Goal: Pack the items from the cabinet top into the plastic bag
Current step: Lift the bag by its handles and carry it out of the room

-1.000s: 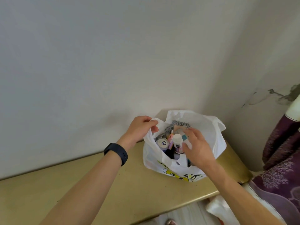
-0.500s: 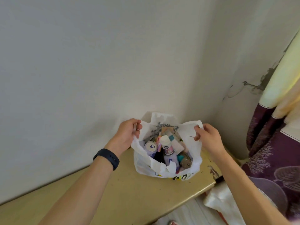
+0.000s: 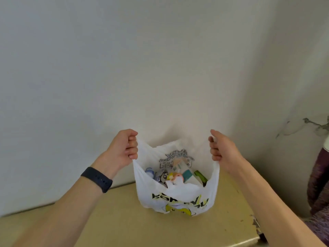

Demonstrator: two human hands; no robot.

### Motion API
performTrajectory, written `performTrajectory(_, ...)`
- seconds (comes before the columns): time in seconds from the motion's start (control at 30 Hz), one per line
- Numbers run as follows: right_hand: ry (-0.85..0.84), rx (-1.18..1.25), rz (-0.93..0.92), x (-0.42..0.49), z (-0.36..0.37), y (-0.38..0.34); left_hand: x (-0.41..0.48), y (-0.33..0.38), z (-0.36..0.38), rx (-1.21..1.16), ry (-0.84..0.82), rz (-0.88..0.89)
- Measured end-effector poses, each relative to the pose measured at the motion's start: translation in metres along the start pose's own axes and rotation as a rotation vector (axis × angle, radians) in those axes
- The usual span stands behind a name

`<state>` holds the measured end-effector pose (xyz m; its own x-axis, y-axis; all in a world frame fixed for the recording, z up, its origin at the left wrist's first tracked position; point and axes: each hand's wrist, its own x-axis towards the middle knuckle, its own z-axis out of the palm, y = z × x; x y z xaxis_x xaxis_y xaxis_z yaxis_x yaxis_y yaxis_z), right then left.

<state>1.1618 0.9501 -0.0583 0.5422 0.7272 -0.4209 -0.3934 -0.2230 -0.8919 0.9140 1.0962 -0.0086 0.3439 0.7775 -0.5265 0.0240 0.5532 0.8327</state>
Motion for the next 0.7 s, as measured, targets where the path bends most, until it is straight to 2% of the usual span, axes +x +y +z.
performTrajectory(0.13,-0.19,-0.17,0.012,-0.008,0.056,0.011,-0.037,-0.01,-0.074,-0.079,0.19,0.055)
performTrajectory(0.37,-0.526,-0.248,0.04,-0.064,0.166,0.04,-0.147,-0.063,-0.192,-0.175,0.504,0.096)
performTrajectory(0.5,-0.736,-0.28,0.106,-0.121,0.232,0.06,-0.229,-0.089,-0.249,-0.265,0.648,0.123)
performTrajectory(0.7,-1.02,-0.308,0.26,-0.24,0.331,0.127,-0.363,-0.166,-0.357,-0.458,0.763,0.109)
